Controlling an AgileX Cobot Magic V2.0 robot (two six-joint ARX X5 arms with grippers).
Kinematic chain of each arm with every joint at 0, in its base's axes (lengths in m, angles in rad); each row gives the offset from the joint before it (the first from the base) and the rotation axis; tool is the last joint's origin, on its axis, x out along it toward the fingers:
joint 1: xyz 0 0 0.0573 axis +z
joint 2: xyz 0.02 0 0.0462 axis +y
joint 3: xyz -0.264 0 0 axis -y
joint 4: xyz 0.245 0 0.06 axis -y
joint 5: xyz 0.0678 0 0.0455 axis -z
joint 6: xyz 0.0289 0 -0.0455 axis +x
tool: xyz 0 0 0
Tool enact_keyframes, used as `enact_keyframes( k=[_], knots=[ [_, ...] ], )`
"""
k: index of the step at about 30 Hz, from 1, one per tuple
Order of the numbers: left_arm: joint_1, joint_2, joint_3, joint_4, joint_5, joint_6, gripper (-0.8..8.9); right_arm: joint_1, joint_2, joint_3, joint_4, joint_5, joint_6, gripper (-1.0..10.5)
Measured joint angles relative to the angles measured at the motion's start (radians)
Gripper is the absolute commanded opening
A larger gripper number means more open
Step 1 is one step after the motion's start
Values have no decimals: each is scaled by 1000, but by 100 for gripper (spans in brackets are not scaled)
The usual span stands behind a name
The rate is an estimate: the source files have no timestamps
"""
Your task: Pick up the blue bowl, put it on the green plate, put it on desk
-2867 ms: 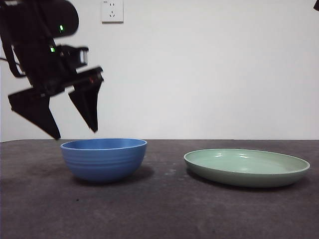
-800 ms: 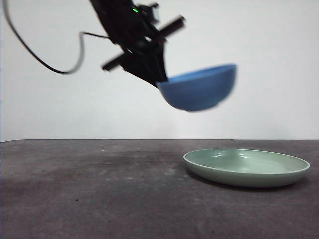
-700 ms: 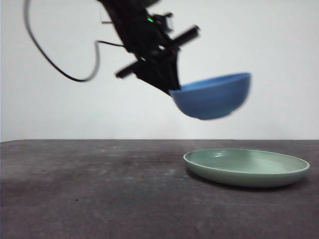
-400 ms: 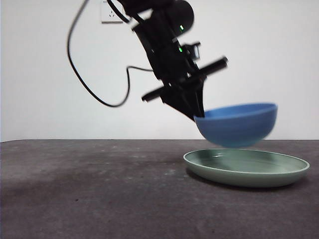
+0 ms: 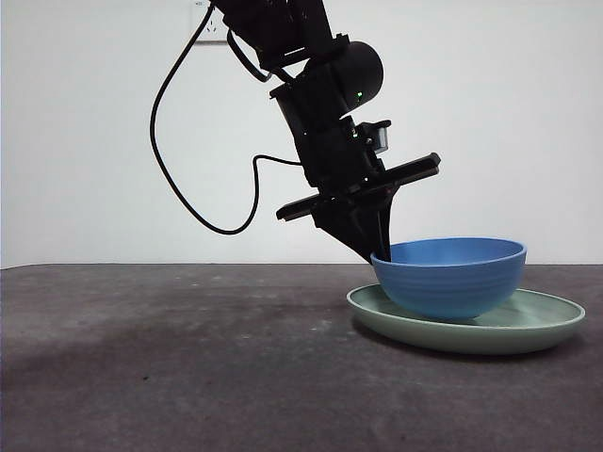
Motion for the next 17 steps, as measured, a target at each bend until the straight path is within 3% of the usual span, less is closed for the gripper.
enact_keyframes(
  k=[11,17],
  knots=[
    [-1,16,7,-42,0,20,15,0,0,0,0,0,0,410],
    [-7,25,8,-35,0,27,68,0,0,0,0,0,0,410]
  ],
)
